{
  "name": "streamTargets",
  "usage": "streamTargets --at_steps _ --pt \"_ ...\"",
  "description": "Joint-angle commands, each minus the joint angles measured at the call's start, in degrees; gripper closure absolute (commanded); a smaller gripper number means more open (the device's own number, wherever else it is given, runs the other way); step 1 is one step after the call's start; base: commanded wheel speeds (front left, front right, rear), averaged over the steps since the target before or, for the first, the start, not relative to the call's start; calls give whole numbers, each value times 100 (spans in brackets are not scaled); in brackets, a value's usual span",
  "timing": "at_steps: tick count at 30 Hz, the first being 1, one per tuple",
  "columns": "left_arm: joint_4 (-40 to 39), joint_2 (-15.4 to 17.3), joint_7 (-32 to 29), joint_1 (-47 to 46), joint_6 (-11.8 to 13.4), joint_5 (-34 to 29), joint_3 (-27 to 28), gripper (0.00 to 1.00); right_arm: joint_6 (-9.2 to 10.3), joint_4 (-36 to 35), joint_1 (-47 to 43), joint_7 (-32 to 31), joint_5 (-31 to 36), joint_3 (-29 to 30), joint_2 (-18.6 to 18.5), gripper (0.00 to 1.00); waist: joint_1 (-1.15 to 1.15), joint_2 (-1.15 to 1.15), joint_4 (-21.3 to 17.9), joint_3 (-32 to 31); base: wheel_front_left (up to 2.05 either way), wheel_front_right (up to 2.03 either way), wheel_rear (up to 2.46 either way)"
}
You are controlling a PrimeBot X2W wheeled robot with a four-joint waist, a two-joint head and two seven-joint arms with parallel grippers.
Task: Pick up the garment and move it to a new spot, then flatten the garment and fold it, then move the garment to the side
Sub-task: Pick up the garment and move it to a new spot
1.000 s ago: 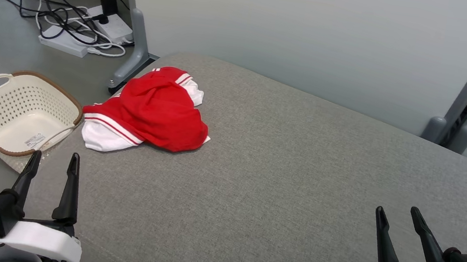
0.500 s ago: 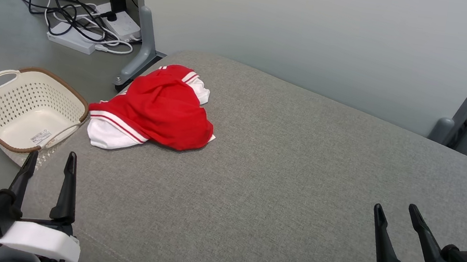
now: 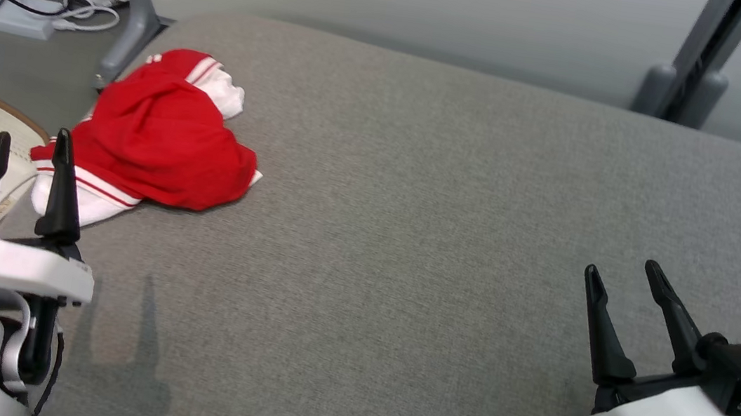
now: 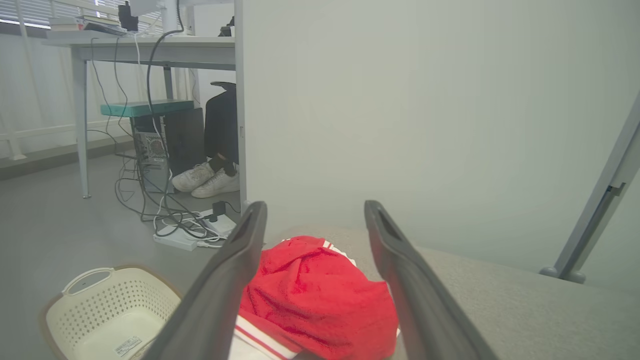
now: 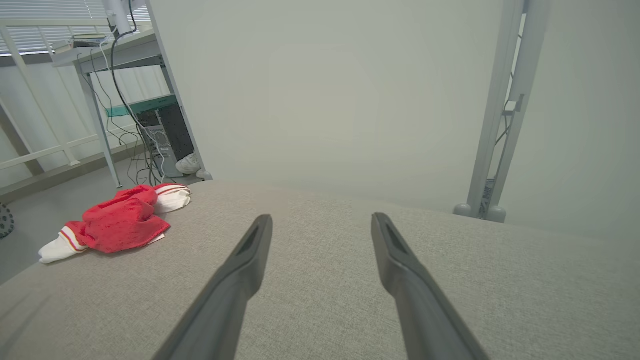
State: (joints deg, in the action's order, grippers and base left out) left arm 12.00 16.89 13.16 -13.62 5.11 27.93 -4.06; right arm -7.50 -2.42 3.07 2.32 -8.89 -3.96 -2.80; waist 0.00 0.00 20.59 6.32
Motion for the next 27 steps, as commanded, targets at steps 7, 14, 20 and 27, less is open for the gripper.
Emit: streamTargets --at_steps 7,14,20,27 --pt "1365 57 -26 -1168 -486 464 172 0 2 -245 414 -103 141 -93 -95 0 0 0 -958 1263 0 0 0" --pt "3211 104 -395 -2192 -939 778 106 0 2 -231 673 -14 141 -178 -103 0 0 0 -1243 1796 0 0 0" --pt "4276 138 -753 -2582 -1093 838 -56 0 2 -91 764 72 83 -245 -78 0 0 0 -1272 1865 0 0 0" --pt "4914 202 -506 -2886 -1102 680 -214 100 2 64 762 121 52 -259 -86 0 0 0 -1205 1684 0 0 0"
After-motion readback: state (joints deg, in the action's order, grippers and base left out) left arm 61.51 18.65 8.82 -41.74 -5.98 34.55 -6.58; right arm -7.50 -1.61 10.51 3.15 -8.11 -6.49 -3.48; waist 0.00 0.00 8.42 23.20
